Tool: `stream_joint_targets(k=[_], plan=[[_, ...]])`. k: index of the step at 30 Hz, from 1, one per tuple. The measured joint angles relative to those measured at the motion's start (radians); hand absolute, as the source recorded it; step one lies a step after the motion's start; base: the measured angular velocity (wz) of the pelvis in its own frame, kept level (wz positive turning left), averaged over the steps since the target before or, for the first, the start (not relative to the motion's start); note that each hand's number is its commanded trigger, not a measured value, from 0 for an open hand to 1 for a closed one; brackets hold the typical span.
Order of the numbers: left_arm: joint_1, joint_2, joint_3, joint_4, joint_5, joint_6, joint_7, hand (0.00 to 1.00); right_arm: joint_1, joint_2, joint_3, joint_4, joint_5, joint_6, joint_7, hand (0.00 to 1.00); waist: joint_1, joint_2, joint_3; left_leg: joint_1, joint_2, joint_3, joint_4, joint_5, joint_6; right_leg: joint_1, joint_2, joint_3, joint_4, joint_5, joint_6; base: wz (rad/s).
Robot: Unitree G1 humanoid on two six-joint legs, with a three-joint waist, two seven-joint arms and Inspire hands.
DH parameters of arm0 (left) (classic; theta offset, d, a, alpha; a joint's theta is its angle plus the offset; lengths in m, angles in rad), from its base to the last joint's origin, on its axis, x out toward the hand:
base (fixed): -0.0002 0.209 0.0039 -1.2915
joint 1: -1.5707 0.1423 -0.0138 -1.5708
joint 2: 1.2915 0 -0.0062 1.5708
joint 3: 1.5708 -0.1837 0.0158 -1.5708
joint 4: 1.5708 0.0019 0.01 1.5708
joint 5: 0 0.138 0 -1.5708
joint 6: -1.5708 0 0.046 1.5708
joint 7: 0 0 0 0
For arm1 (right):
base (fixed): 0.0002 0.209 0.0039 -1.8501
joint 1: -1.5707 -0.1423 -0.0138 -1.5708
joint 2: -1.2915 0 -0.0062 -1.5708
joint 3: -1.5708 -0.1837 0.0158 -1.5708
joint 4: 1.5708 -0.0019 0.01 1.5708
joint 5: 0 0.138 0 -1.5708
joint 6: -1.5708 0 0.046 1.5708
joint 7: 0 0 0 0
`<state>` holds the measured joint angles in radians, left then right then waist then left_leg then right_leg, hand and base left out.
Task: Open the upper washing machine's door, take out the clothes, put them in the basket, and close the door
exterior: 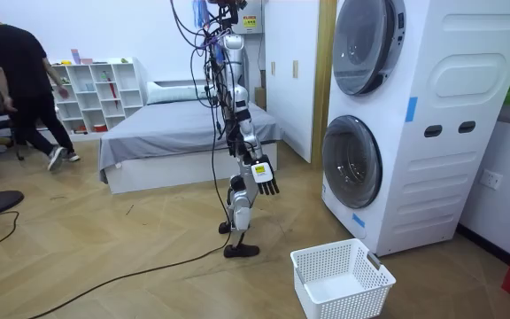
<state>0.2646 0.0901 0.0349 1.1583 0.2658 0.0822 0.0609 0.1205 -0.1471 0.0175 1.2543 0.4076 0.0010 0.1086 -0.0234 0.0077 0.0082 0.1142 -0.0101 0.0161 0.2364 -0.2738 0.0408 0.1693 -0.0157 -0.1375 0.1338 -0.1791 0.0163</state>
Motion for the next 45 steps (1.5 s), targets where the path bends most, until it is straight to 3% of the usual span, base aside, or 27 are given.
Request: stream_joint_targets(k=[14,20,23,26,32,39,41,42,45], plan=[[-0.002,0.003,0.004,-0.004,0.001,0.0,-0.006,0.0,0.001,0.001,0.001,-0.002,0.003,0.001,-0.008,0.0,0.004,-0.006,-0.0033,0.003,-0.001,0.001,0.001,0.0,0.0,0.004,0.0,0.007,-0.001,-0.007,-0.001,0.0],[-0.007,0.004,0.004,0.0,0.0,-0.001,-0.012,0.0,0.0,0.001,-0.002,-0.025,-0.02,0.002,-0.078,0.0,0.004,-0.007,-0.0033,0.004,0.0,0.004,0.001,0.0,0.0,0.004,-0.001,0.003,0.001,-0.007,-0.001,0.0],[-0.015,0.007,0.004,-0.005,0.0,-0.001,-0.014,0.0,0.003,-0.008,-0.012,-0.159,-0.056,0.014,-0.137,0.0,0.001,-0.011,-0.001,0.006,0.0,0.009,-0.002,0.0,0.0,0.004,0.0,0.009,0.004,-0.007,-0.001,-0.06],[-0.009,0.013,0.026,-0.017,0.001,-0.008,-0.03,0.0,-0.044,-0.016,-0.076,-0.261,-0.05,0.009,-0.184,0.0,0.003,-0.019,-0.0016,0.017,0.0,0.01,0.001,0.0,0.0,0.009,-0.001,0.008,0.011,-0.007,-0.001,0.0],[-0.005,0.054,0.045,-0.022,0.0,-0.02,-0.035,0.0,-0.111,-0.067,-0.129,-0.483,-0.041,-0.015,-0.312,0.0,0.021,-0.039,0.003,0.012,-0.001,0.008,0.003,0.0,0.0,0.006,-0.003,0.005,0.016,-0.009,-0.001,0.0],[0.013,0.072,0.082,-0.052,0.005,-0.017,-0.053,0.0,-0.131,-0.107,-0.17,-0.779,-0.094,-0.023,-0.417,0.0,0.029,-0.047,-0.0004,0.012,-0.001,0.005,-0.002,0.001,0.0,0.001,-0.002,0.001,0.019,-0.011,0.002,0.01],[0.017,0.077,0.082,-0.069,0.005,-0.017,-0.053,0.0,-0.151,-0.134,-0.169,-0.843,-0.096,-0.024,-0.44,0.0,0.029,-0.044,-0.0039,0.003,-0.001,0.005,-0.002,0.001,0.0,-0.008,-0.002,0.0,0.019,-0.011,0.002,0.0],[0.015,0.082,0.082,-0.079,0.006,-0.019,-0.053,0.0,-0.17,-0.155,-0.169,-0.866,-0.104,-0.026,-0.45,0.0,0.027,-0.049,-0.0028,0.001,-0.001,0.005,-0.001,0.001,0.0,-0.011,-0.002,0.001,0.019,-0.011,0.001,0.0],[0.013,0.093,0.082,-0.079,0.006,-0.02,-0.052,0.0,-0.216,-0.185,-0.17,-0.908,-0.14,-0.029,-0.477,0.0,0.032,-0.062,-0.0093,0.002,0.0,0.005,-0.002,0.002,0.0,-0.009,-0.001,0.0,0.019,-0.011,0.001,0.0]])
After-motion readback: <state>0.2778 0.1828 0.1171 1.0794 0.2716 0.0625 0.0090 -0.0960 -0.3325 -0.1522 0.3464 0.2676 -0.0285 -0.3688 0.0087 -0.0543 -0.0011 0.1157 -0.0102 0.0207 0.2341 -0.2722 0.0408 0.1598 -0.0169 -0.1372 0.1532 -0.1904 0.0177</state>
